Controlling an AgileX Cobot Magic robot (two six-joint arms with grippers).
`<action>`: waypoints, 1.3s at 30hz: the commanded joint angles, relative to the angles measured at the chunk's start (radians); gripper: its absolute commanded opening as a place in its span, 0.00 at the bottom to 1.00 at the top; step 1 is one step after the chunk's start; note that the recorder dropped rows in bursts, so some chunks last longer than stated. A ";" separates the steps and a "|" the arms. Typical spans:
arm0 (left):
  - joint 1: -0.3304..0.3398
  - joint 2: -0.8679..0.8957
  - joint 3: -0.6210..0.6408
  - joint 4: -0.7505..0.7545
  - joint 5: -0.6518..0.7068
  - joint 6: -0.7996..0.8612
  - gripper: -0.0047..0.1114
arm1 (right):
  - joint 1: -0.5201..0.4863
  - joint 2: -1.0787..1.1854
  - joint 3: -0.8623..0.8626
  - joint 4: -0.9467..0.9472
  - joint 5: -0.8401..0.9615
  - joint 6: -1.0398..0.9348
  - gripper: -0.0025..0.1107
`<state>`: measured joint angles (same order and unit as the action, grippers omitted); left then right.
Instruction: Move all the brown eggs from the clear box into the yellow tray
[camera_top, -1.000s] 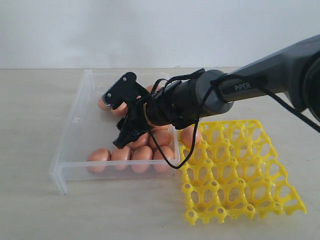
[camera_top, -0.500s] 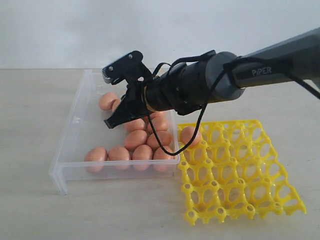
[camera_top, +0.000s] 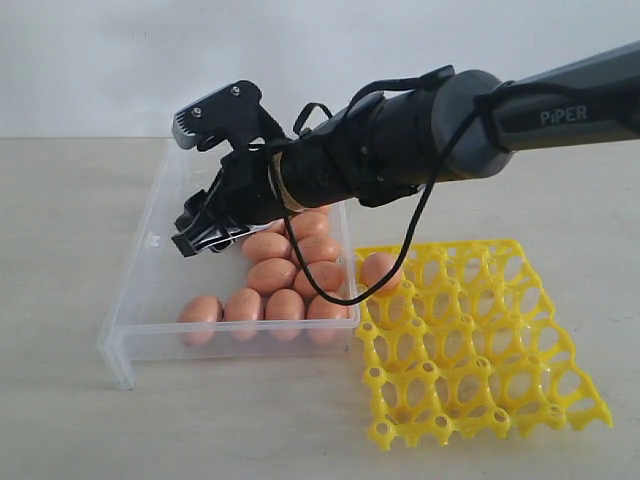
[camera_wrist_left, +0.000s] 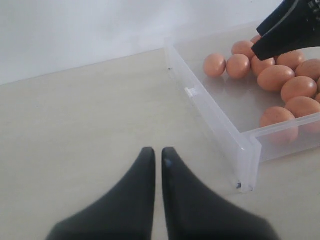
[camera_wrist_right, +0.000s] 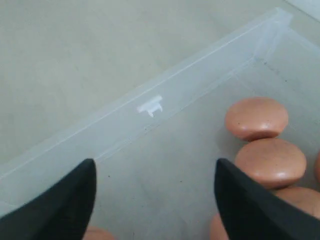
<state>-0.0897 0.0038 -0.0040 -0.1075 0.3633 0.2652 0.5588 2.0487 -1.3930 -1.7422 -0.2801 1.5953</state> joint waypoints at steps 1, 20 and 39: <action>0.004 -0.004 0.004 0.000 -0.004 -0.011 0.08 | -0.002 -0.026 0.009 -0.002 -0.055 -0.050 0.63; 0.004 -0.004 0.004 0.000 -0.004 -0.011 0.08 | -0.374 -0.331 0.009 -0.002 -0.941 0.139 0.02; 0.004 -0.004 0.004 0.000 -0.004 -0.011 0.08 | -0.409 -0.852 0.022 -0.002 -0.095 -0.298 0.02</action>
<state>-0.0897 0.0038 -0.0040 -0.1075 0.3633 0.2652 0.1496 1.2287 -1.3732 -1.7499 -0.6494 1.3240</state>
